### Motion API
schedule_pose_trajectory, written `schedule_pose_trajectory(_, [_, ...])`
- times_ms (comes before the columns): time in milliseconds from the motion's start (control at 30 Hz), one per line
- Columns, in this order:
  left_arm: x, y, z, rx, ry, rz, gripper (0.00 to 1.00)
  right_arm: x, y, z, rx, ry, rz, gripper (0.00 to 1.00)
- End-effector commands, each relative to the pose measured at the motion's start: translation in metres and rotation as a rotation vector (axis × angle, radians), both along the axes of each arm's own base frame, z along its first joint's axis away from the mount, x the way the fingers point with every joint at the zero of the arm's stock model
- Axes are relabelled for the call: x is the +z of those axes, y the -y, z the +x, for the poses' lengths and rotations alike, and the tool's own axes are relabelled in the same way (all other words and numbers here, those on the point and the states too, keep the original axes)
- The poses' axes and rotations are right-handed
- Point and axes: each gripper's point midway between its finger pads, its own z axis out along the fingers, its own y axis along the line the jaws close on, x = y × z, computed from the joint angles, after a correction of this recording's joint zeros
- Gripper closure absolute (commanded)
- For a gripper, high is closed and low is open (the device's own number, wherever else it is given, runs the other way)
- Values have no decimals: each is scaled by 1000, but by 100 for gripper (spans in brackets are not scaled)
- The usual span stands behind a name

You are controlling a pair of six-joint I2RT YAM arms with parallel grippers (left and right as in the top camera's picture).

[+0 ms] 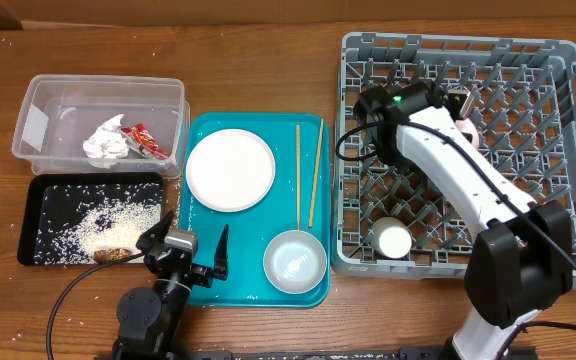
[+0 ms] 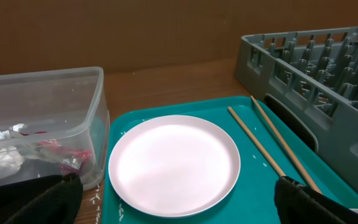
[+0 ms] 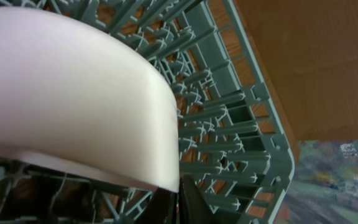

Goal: Sort waste into correct bins and load items into the dishwasher
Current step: 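Release the pink bowl and move the right gripper back over the rack, then reach the right gripper to the white plate on the teal tray and grasp it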

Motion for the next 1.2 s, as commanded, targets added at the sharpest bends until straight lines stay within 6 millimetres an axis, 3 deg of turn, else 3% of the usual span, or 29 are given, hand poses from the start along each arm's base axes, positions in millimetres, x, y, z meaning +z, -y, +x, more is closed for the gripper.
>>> schedule_pose_trajectory(0, [0, 3, -1, -15, 4, -8, 0, -4, -12, -3, -2, -5, 46, 94])
schedule_pose_trajectory(167, [0, 3, -1, -15, 4, -8, 0, 1, -27, -4, 14, -7, 94, 94])
schedule_pose_trajectory(300, [0, 3, -1, -15, 4, -8, 0, -6, -40, -10, 11, -35, 163, 94])
schedule_pose_trajectory(400, [0, 3, -1, -15, 4, -8, 0, -12, -46, -14, -1, -59, 206, 82])
schedule_pose_trajectory(500, [0, 3, -1, -15, 4, -8, 0, -11, -46, -14, -1, -51, 214, 76])
schedule_pose_trajectory(633, [0, 3, -1, -15, 4, -8, 0, 1, -48, -11, 3, -20, 229, 72])
schedule_pose_trajectory(733, [0, 3, -1, -15, 4, -8, 0, 24, -53, -7, 15, 37, 268, 69])
schedule_pose_trajectory(800, [0, 3, -1, -15, 4, -8, 0, 35, -64, -6, 33, 76, 336, 61])
schedule_pose_trajectory(867, [0, 3, -1, -15, 4, -8, 0, 36, -84, -4, 73, 73, 433, 58])
schedule_pose_trajectory(933, [0, 3, -1, -15, 4, -9, 0, 29, -119, 0, 226, -10, 576, 57])
schedule_pose_trajectory(967, [0, 3, -1, -15, 4, -8, 0, 21, -164, -1, 430, -122, 750, 57])
schedule_pose_trajectory(1033, [0, 3, -1, -15, 4, -8, 0, 19, -221, -9, 647, -208, 974, 50])
schedule_pose_trajectory(1100, [0, 3, -1, -15, 4, -8, 0, 22, -261, -13, 756, -211, 1125, 46])
schedule_pose_trajectory(1167, [0, 3, -1, -15, 4, -8, 0, 18, -287, -7, 790, -164, 1190, 46])
